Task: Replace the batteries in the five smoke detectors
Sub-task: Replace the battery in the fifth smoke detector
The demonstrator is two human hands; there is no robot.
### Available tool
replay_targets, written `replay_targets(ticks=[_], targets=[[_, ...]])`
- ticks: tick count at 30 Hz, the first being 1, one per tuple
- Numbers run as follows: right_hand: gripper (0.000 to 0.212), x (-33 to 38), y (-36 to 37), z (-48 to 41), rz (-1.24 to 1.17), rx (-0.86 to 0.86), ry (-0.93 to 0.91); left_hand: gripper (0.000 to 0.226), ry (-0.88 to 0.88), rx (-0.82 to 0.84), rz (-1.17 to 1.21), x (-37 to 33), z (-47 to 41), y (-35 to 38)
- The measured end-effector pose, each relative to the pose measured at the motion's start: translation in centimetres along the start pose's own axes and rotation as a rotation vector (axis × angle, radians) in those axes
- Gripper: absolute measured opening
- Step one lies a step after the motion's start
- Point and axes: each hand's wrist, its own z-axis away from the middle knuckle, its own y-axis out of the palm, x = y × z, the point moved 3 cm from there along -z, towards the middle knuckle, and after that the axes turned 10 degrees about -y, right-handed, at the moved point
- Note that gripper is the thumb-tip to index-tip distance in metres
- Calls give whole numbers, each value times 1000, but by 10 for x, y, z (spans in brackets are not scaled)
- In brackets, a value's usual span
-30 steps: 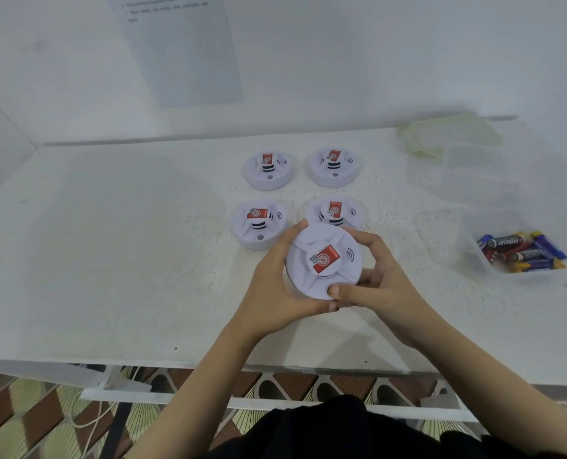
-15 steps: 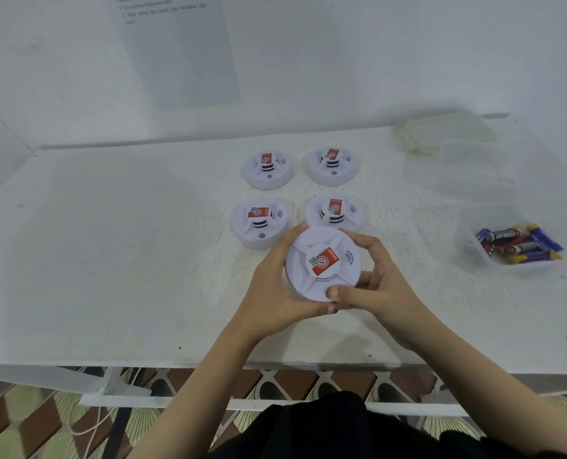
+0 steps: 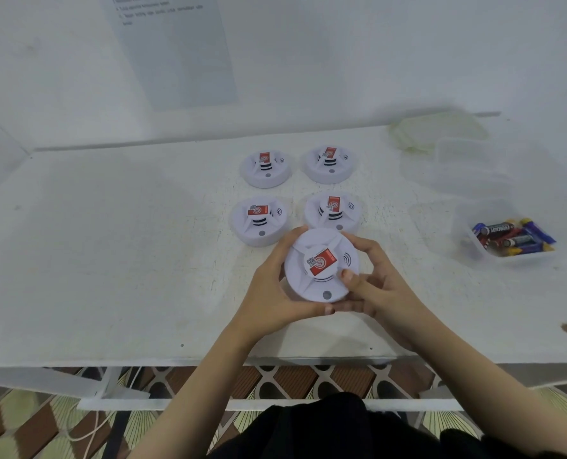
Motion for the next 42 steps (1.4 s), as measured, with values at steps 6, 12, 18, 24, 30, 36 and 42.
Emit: replay_targets(ticks=[6, 12, 18, 24, 30, 36, 42], targets=[[52, -4, 1, 5, -14, 3, 13, 97, -38, 30, 32, 13, 3, 2], [53, -7, 3, 8, -29, -3, 30, 95, -37, 38, 28, 12, 6, 3], [52, -8, 4, 10, -34, -10, 37, 98, -41, 31, 13, 16, 7, 2], [51, -9, 8, 11, -48, -11, 38, 97, -38, 29, 8, 18, 10, 0], [52, -10, 10, 12, -52, -11, 35, 99, -41, 28, 10, 19, 11, 0], [53, -11, 11, 13, -49, -16, 37, 100, -47, 23, 22, 22, 12, 0], [54, -11, 11, 12, -30, -8, 44, 97, -35, 11, 14, 22, 11, 0]])
